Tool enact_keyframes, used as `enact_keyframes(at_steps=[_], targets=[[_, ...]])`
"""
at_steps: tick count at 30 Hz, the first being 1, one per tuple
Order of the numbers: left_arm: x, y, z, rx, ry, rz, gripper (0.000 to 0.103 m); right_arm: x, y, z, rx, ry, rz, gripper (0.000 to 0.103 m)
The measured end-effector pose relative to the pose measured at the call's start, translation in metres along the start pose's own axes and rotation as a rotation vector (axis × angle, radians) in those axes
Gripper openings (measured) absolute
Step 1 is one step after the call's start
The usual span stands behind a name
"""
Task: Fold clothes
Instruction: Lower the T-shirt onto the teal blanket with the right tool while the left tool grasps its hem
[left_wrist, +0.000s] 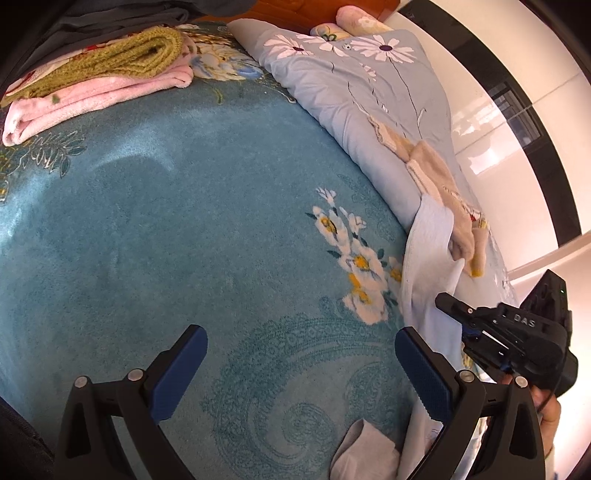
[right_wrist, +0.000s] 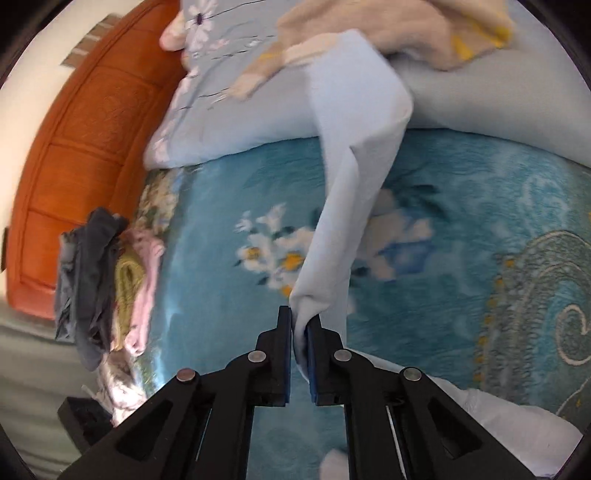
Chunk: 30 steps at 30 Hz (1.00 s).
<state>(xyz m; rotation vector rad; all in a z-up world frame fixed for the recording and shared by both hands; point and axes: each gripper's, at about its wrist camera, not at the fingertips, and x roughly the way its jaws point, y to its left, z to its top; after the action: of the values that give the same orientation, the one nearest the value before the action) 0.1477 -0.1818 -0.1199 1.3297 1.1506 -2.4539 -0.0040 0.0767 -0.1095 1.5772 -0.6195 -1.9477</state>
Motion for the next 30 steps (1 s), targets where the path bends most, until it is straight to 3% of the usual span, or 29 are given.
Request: enact_keyframes(at_steps=[2, 4, 7, 10, 12, 14, 15, 17, 21, 26, 30], targets=[[-0.010, 0.012, 0.005, -0.070, -0.039, -0.025, 0.103, 0.001, 0.034, -0.007, -0.085, 0.016, 0.134, 0.007], [-0.018, 0.025, 0.009, -0.141, -0.071, -0.047, 0.103, 0.000, 0.064, -0.016, -0.176, 0.028, 0.210, 0.007], [-0.015, 0.039, 0.010, -0.210, -0.044, -0.042, 0.103, 0.015, 0.086, -0.031, -0.287, 0.088, 0.129, 0.009], [-0.006, 0.035, 0.008, -0.187, 0.006, -0.031, 0.103, 0.026, 0.082, -0.046, -0.303, 0.156, 0.074, 0.010], [0.000, 0.024, 0.006, -0.130, 0.028, -0.020, 0.103, 0.017, 0.078, -0.052, -0.333, 0.147, 0.048, 0.022], [0.006, 0.013, 0.004, -0.070, 0.052, -0.013, 0.103, 0.001, 0.075, -0.052, -0.343, 0.094, 0.041, 0.053], [0.010, 0.009, 0.002, -0.045, 0.069, -0.013, 0.103, -0.013, 0.070, -0.052, -0.338, 0.059, 0.041, 0.055], [0.018, 0.000, -0.003, 0.001, 0.099, -0.005, 0.103, -0.039, 0.052, -0.052, -0.309, -0.024, 0.004, 0.059], [0.031, -0.018, -0.010, 0.097, 0.141, 0.029, 0.103, -0.094, -0.006, -0.059, -0.200, -0.168, -0.173, 0.070], [0.052, -0.023, -0.017, 0.164, 0.205, 0.106, 0.099, -0.141, -0.094, -0.099, -0.026, -0.121, -0.395, 0.071], [0.066, -0.015, -0.018, 0.152, 0.242, 0.162, 0.080, -0.163, -0.148, -0.141, 0.187, -0.077, -0.417, 0.071]])
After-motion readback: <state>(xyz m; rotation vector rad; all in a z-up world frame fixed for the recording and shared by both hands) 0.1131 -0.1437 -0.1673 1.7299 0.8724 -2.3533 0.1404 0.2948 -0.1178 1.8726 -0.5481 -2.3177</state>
